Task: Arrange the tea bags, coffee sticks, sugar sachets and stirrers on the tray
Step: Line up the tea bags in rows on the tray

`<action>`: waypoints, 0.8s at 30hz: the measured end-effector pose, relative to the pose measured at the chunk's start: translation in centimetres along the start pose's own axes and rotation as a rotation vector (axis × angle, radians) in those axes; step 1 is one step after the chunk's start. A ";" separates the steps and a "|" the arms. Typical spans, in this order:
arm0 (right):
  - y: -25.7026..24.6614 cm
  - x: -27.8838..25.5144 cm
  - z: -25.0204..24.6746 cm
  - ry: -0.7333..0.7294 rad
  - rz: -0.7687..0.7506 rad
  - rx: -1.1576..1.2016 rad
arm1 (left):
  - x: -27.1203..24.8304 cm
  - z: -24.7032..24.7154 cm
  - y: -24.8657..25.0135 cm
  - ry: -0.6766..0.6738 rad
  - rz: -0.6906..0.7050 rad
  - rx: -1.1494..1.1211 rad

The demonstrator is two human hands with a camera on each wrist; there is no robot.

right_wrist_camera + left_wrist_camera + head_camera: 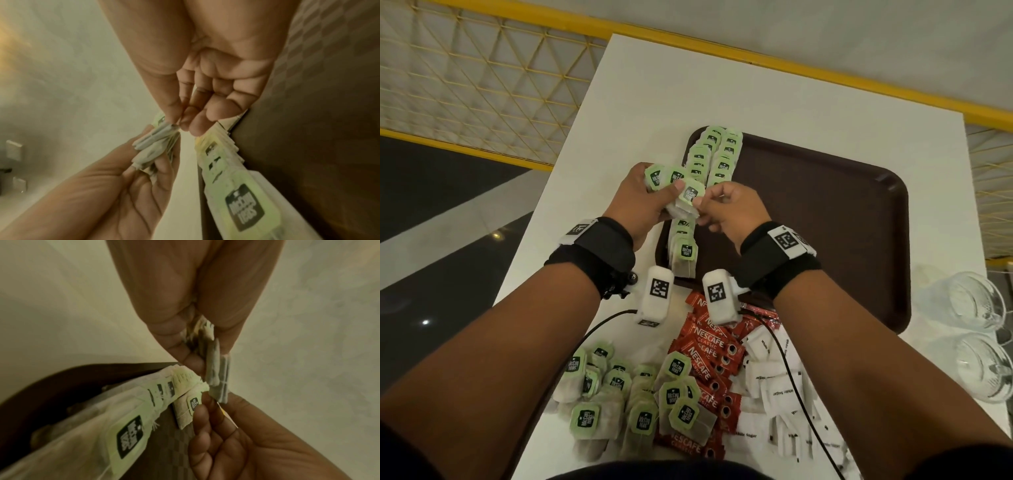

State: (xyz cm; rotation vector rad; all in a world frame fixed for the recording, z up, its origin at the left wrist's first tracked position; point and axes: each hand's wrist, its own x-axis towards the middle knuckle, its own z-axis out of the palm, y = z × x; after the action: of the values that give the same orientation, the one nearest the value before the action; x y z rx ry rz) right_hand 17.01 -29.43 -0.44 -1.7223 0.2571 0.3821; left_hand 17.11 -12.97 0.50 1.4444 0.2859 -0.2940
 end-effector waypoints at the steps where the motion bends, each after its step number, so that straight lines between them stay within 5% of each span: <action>1: 0.1 0.0 -0.1 0.011 0.003 0.026 | 0.0 0.0 0.0 -0.014 -0.002 -0.008; 9: 1.7 0.5 -2.1 0.097 0.049 0.148 | 0.1 -0.9 -0.5 0.025 -0.004 -0.025; 24: 1.4 3.5 -3.0 0.170 0.108 -0.408 | -0.3 -1.6 -0.7 0.017 -0.005 -0.020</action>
State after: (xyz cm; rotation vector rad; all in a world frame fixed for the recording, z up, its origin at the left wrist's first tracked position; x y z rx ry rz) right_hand 20.04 -32.44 -2.65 -2.1526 0.4191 0.3859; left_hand 16.54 -11.46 -0.20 1.4275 0.3060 -0.2822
